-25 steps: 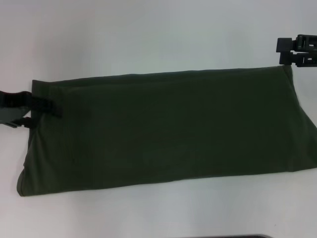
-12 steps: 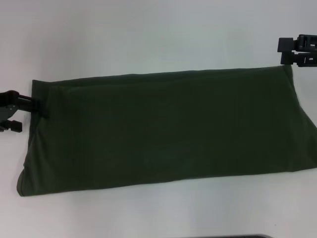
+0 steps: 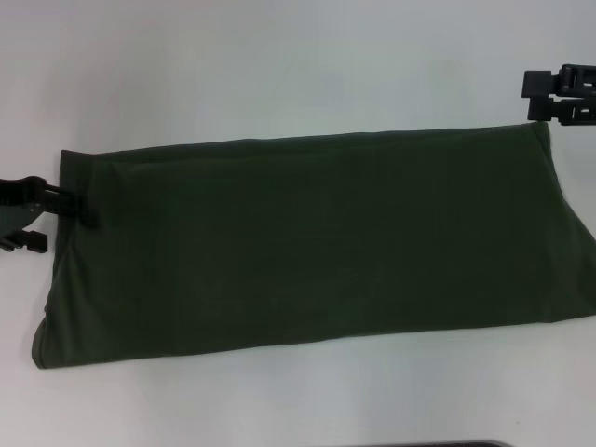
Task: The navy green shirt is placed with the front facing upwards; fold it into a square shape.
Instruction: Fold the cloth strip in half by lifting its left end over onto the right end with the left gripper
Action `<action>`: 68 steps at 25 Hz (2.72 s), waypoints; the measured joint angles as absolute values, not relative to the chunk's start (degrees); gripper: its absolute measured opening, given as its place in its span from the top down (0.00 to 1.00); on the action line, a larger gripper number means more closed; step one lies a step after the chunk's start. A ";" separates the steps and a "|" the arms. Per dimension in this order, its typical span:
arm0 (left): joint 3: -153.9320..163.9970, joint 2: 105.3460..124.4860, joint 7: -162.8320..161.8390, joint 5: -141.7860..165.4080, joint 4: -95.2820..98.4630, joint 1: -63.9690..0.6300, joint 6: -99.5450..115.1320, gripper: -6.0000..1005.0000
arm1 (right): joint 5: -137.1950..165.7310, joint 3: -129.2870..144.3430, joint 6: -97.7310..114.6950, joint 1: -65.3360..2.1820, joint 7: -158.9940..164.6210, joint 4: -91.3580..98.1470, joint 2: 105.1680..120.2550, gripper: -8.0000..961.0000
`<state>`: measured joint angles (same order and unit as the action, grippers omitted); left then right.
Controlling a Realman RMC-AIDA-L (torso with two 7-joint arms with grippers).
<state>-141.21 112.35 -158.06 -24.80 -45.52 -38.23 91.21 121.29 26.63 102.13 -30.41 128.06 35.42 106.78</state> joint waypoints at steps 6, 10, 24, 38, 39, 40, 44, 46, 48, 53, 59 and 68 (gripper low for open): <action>-141.24 112.48 -157.92 -24.73 -45.46 -38.23 90.92 0.12 | 121.28 26.63 102.22 -30.35 128.06 35.42 106.78 0.05; -141.24 112.41 -157.67 -24.70 -43.93 -38.23 90.26 0.12 | 121.29 26.63 102.28 -30.33 128.06 35.42 106.78 0.05; -140.74 112.61 -157.44 -24.69 -43.33 -38.24 89.59 0.12 | 121.29 26.63 102.30 -30.36 128.39 35.42 106.78 0.05; -140.62 113.36 -156.76 -25.29 -42.62 -39.20 89.94 0.12 | 121.29 26.63 102.30 -30.30 128.41 35.42 106.69 0.05; -140.62 113.43 -156.73 -25.29 -42.62 -39.27 89.97 0.12 | 121.29 26.63 102.30 -30.28 128.41 35.42 106.69 0.05; -140.62 113.50 -156.71 -25.29 -42.62 -39.34 90.00 0.12 | 121.29 26.63 102.30 -30.26 128.41 35.42 106.69 0.05; -140.84 114.01 -156.32 -25.40 -42.62 -39.80 90.34 0.12 | 121.28 26.63 102.30 -30.23 128.41 35.42 106.69 0.05; -140.91 114.22 -156.02 -25.86 -42.62 -40.02 90.61 0.12 | 121.29 26.63 102.30 -30.23 128.41 35.42 106.69 0.05; -140.90 114.32 -155.67 -26.99 -42.62 -40.19 91.10 0.12 | 121.29 26.63 102.30 -30.23 128.41 35.42 106.69 0.05; -140.83 114.33 -155.10 -30.07 -42.62 -40.28 92.40 0.12 | 121.29 26.63 102.30 -30.24 128.41 35.41 106.69 0.05; -141.02 114.13 -154.53 -30.59 -42.80 -39.72 92.60 0.12 | 121.29 26.63 102.30 -30.24 128.41 35.42 106.69 0.05; -137.79 115.64 -155.04 -28.18 -47.25 -39.02 92.86 0.45 | 121.29 26.54 102.36 -30.14 128.56 35.42 106.69 0.05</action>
